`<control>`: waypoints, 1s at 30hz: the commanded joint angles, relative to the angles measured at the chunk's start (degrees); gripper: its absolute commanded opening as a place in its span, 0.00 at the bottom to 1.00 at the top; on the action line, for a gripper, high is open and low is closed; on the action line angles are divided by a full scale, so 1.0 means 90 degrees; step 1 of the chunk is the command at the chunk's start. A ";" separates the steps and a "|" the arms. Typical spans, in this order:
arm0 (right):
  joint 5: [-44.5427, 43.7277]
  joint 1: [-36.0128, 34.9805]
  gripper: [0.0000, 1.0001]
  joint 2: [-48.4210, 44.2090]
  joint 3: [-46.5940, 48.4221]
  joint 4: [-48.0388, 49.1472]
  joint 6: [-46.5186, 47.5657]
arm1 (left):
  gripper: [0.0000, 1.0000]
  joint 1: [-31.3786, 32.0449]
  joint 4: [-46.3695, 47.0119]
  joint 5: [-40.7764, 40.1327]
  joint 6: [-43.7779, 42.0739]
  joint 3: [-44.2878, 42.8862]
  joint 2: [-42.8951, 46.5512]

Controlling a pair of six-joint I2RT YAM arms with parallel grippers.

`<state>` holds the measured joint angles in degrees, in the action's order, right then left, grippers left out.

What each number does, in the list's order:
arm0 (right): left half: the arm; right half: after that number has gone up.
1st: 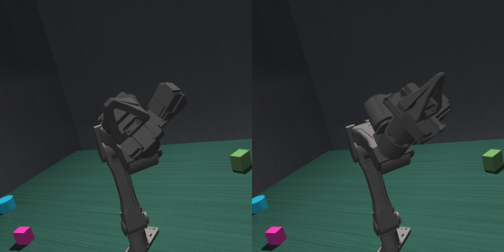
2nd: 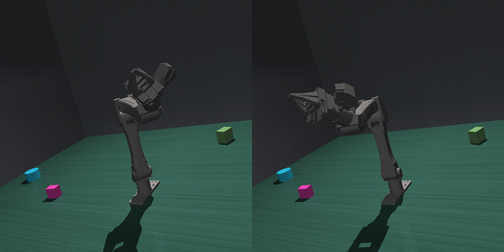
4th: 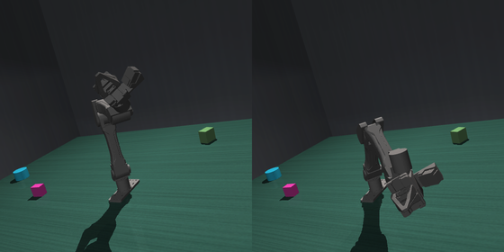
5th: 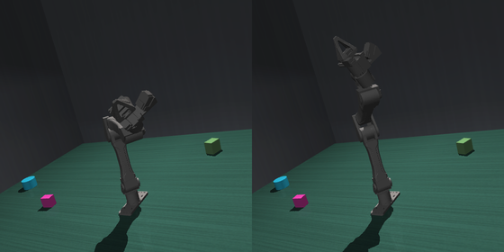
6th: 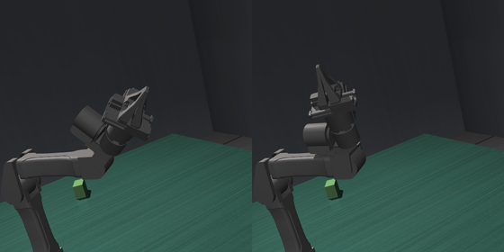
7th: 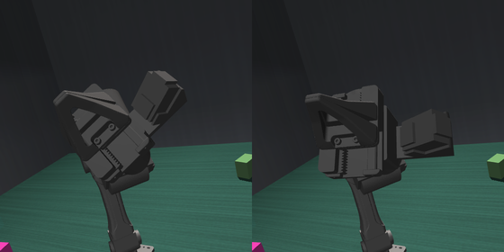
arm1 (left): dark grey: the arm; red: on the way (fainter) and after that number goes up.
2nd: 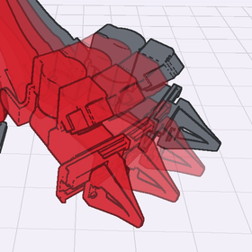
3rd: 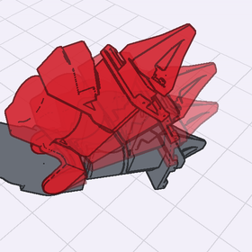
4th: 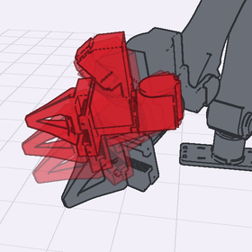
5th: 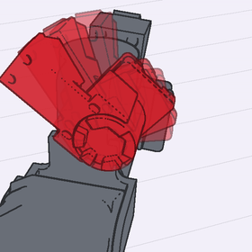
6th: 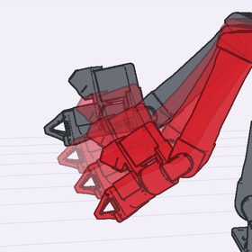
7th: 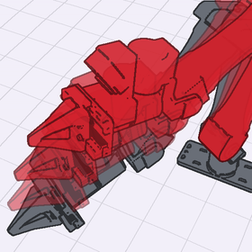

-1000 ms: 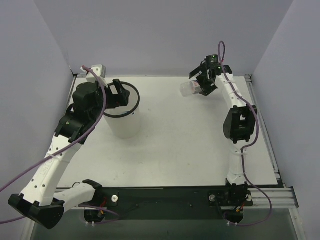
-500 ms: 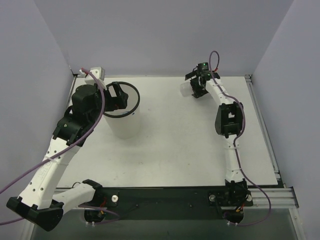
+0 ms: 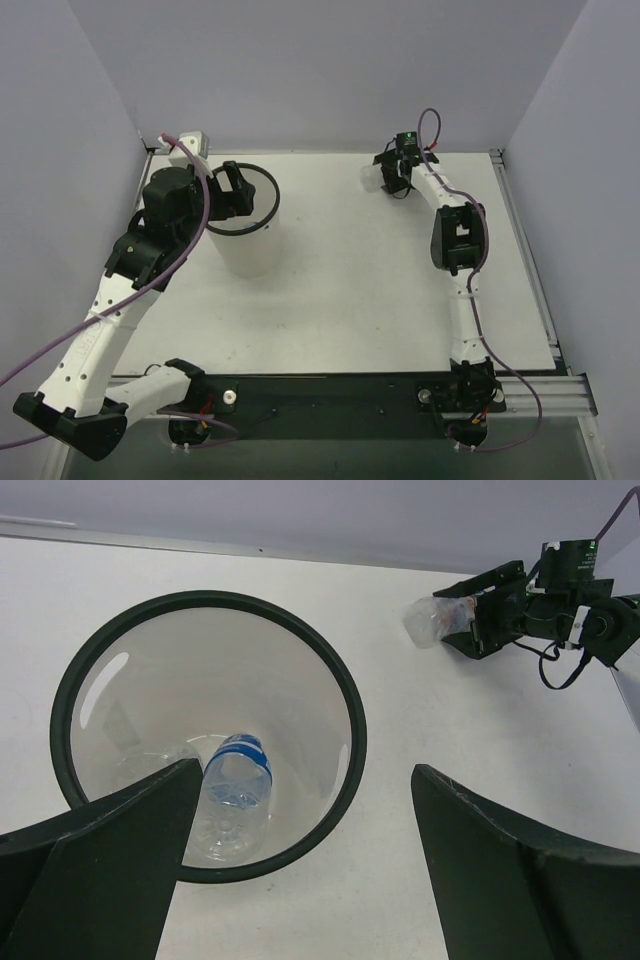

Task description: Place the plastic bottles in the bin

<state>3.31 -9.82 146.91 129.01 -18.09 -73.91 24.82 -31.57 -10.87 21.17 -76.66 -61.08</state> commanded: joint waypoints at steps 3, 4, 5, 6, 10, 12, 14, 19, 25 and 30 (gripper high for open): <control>-0.0105 0.0154 0.35 -0.1175 -0.1577 0.0398 0.0624 | 0.97 0.0035 0.0207 0.0114 -0.0106 -0.0222 -0.0049; 0.0079 0.0173 0.28 -0.1506 -0.1793 0.0466 0.0673 | 0.98 0.0035 0.0236 0.0201 -0.0106 -0.0222 -0.0059; 0.0149 0.0203 0.27 -0.1683 -0.1989 0.0602 0.0799 | 0.97 0.0035 0.0295 0.0231 -0.0116 -0.0212 -0.0049; 0.0237 0.0222 0.25 -0.1868 -0.2184 0.0661 0.0839 | 0.97 0.0045 0.0334 0.0270 -0.0125 -0.0203 -0.0059; 0.0637 0.0310 0.19 -0.2961 -0.3403 0.0896 0.0917 | 0.97 0.0074 0.0558 0.0602 -0.0194 -0.0105 -0.0030; 0.0940 0.0320 0.18 -0.3314 -0.3766 0.0945 0.0898 | 0.98 0.0104 0.0763 0.0914 -0.0233 0.0011 -0.0020; 0.1154 0.0320 0.19 -0.3851 -0.4243 0.1013 0.0907 | 0.98 0.0250 0.1016 0.1177 -0.0349 0.0100 -0.0001; 0.1926 0.0301 0.18 -0.5051 -0.5105 0.1004 0.0577 | 0.97 0.1001 0.1583 0.1208 -0.0886 0.0392 -0.0068; 0.2541 0.0232 0.18 -0.6330 -0.5779 0.1092 0.0078 | 0.97 0.1841 0.2655 0.1375 -0.0907 0.0647 -0.0478; 0.2883 0.0154 0.18 -0.6996 -0.5936 0.1170 -0.0186 | 0.97 0.2066 0.3633 0.1481 -0.0536 0.0823 -0.0772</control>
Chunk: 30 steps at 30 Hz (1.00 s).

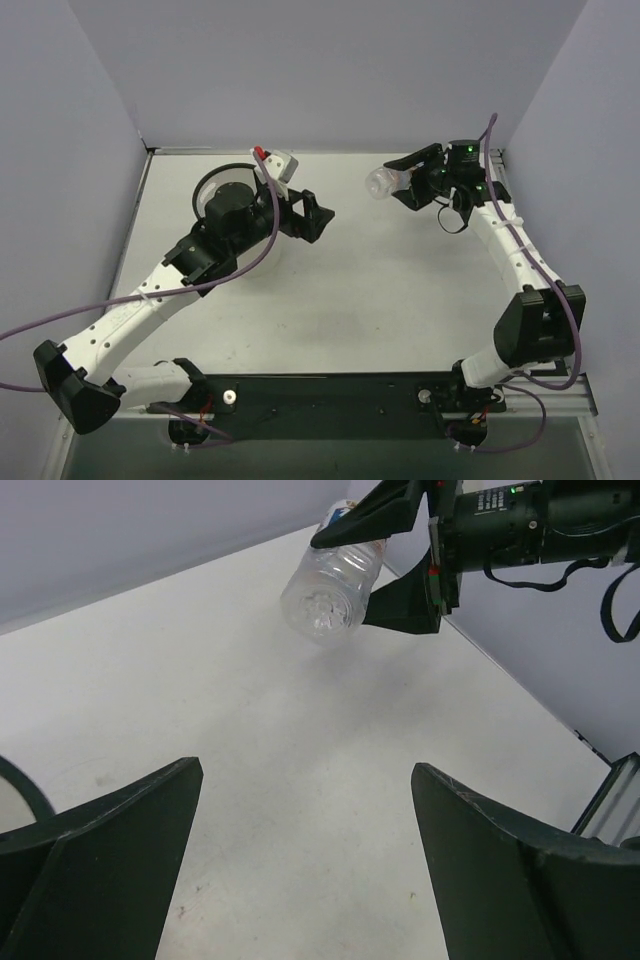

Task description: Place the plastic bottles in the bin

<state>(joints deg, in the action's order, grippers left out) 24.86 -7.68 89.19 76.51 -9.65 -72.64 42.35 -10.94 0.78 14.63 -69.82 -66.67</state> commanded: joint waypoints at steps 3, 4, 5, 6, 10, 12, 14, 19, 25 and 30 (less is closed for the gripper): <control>0.0714 -0.0191 0.16 -0.0827 0.0004 0.0145 -0.0337 | 0.97 0.0265 0.1839 0.0470 0.0025 0.0121 -0.0306; 0.0753 -0.0259 0.16 -0.0934 0.0082 0.0086 -0.0318 | 0.97 0.0362 0.2015 0.0509 -0.0034 0.0121 -0.0374; 0.0821 -0.0308 0.16 -0.0974 0.0102 0.0038 -0.0308 | 0.97 0.0411 0.2074 0.0490 -0.0150 0.0121 -0.0404; 0.0841 -0.0357 0.16 -0.1032 0.0112 0.0018 -0.0298 | 0.97 0.0460 0.2114 0.0451 -0.0200 0.0073 -0.0443; 0.0841 -0.0601 0.16 -0.1344 0.0151 -0.0070 -0.0356 | 0.97 0.0617 0.2143 0.0519 -0.0512 -0.0093 -0.0667; 0.0870 -0.0786 0.16 -0.1394 0.0161 -0.0109 -0.0405 | 0.97 0.0724 0.2202 0.0597 -0.0727 -0.0094 -0.0687; 0.0832 -0.0962 0.16 -0.1472 0.0161 -0.0119 -0.0444 | 0.97 0.0812 0.2251 0.0714 -0.0951 -0.0074 -0.0726; 0.0714 -0.1197 0.16 -0.1667 0.0122 -0.0129 -0.0532 | 0.97 0.1007 0.1860 0.0286 -0.1391 -0.0172 -0.0775; 0.0607 -0.1402 0.16 -0.1794 0.0064 -0.0256 -0.0552 | 0.97 0.1154 0.1870 -0.0028 -0.1879 -0.0142 -0.0746; 0.0460 -0.1539 0.16 -0.1882 0.0054 -0.0324 -0.0571 | 0.97 0.1242 0.1918 -0.0973 -0.2046 -0.0104 -0.0717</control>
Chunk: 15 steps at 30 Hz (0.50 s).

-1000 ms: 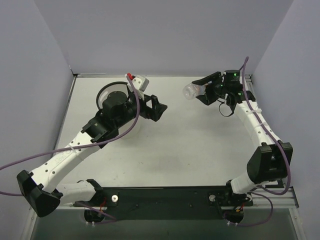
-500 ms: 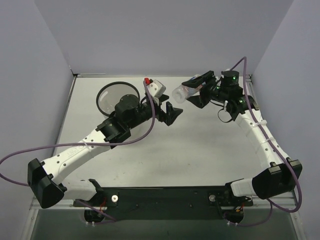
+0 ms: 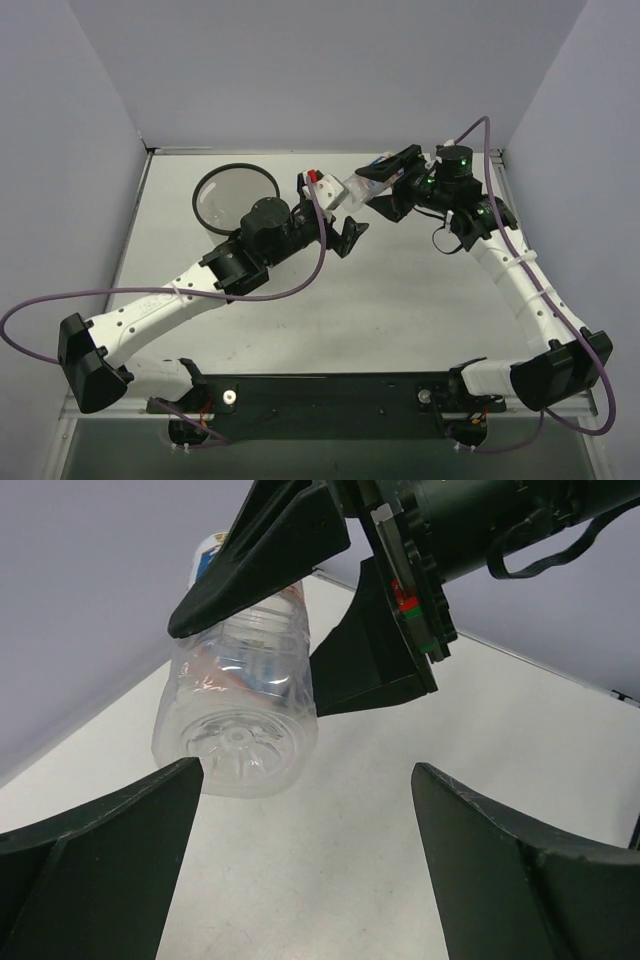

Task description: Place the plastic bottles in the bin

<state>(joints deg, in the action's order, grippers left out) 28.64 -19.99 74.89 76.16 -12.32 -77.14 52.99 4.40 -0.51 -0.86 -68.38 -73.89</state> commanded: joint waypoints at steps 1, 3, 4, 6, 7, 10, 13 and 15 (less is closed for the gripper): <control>0.0011 -0.0201 0.17 -0.0313 0.0092 -0.0086 -0.0061 | 0.97 0.0079 0.0301 -0.0957 -0.0334 -0.0235 0.0085; -0.0009 -0.0211 0.16 -0.0343 0.0053 -0.0086 -0.0061 | 0.97 0.0088 0.0409 -0.1143 -0.0343 -0.0176 0.0133; 0.0001 -0.0211 0.16 -0.0343 0.0063 -0.0087 -0.0061 | 0.97 0.0079 0.0486 -0.1163 -0.0334 -0.0137 0.0143; 0.0011 -0.0269 0.16 -0.0353 0.0053 -0.0087 -0.0061 | 0.97 0.0088 0.0526 -0.1183 -0.0334 -0.0117 0.0124; 0.0001 -0.0279 0.16 -0.0353 0.0044 -0.0087 -0.0061 | 0.97 0.0108 0.0478 -0.1222 -0.0334 -0.0165 0.0104; -0.0009 -0.0367 0.16 -0.0362 0.0034 -0.0087 -0.0071 | 0.97 0.0108 0.0516 -0.1203 -0.0353 -0.0185 0.0065; 0.0011 -0.0416 0.16 -0.0353 0.0034 -0.0087 -0.0091 | 0.97 0.0108 0.0497 -0.1164 -0.0353 -0.0234 -0.0003; 0.0011 -0.0455 0.16 -0.0362 0.0043 -0.0087 -0.0091 | 0.97 0.0108 0.0478 -0.1203 -0.0382 -0.0283 -0.0052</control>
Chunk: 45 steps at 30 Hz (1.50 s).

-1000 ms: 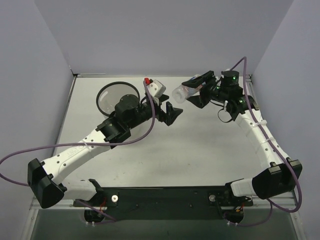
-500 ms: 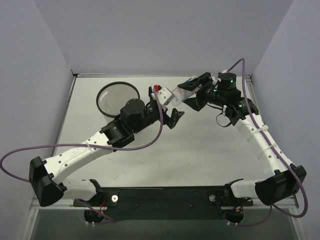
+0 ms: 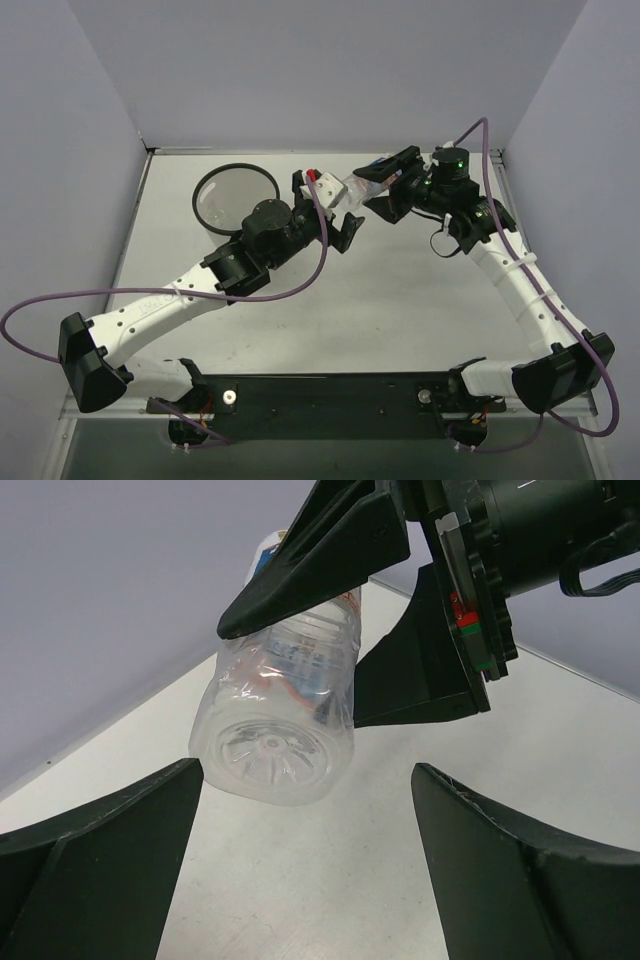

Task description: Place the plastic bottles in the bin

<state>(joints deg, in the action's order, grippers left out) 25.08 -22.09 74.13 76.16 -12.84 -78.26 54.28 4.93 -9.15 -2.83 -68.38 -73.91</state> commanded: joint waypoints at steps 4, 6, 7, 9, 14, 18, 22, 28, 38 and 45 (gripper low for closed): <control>0.0407 -0.0271 0.16 -0.0336 0.0014 -0.0057 0.0004 | 0.98 -0.0035 0.0370 -0.0351 -0.0290 -0.0322 -0.0069; 0.0397 -0.0290 0.16 -0.0394 -0.0024 -0.0087 0.0004 | 0.97 -0.0035 0.0312 -0.0467 -0.0330 -0.0361 -0.0098; 0.0377 -0.0280 0.16 -0.0414 -0.0044 -0.0126 0.0014 | 0.97 -0.0035 0.0292 -0.0545 -0.0378 -0.0352 -0.0089; 0.0309 -0.0242 0.17 -0.0463 -0.0103 -0.0145 0.0033 | 0.97 -0.0026 0.0282 -0.0653 -0.0408 -0.0342 -0.0001; 0.0397 -0.0222 0.16 -0.0385 -0.0035 -0.0145 0.0063 | 0.98 -0.0035 0.0244 -0.0761 -0.0477 -0.0215 0.0136; 0.0426 -0.0231 0.16 -0.0375 -0.0015 -0.0145 0.0053 | 0.98 -0.0045 0.0311 -0.0479 -0.0467 -0.0127 0.0224; 0.0456 -0.0241 0.16 -0.0356 -0.0015 -0.0145 0.0043 | 0.85 -0.0045 0.0253 -0.0341 -0.0438 -0.0166 0.0165; 0.0533 -0.0270 0.22 -0.0326 -0.0044 -0.0184 0.0063 | 0.49 -0.0045 0.0351 -0.0156 -0.0223 -0.0137 0.0155; 0.0279 -0.0017 1.00 -0.0512 0.0053 -0.0711 0.0238 | 0.00 -0.0181 -0.1644 -0.1713 0.0274 -0.0731 0.0468; 0.0377 0.0647 1.00 -0.0756 0.0053 -0.1131 0.0638 | 0.00 -0.0299 -0.3749 -0.2645 0.1134 -0.2001 0.0780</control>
<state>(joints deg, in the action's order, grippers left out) 27.51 -18.87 70.28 75.31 -20.14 -75.37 52.01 -18.24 -25.56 1.69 -80.20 -71.72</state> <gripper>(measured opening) 0.999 0.740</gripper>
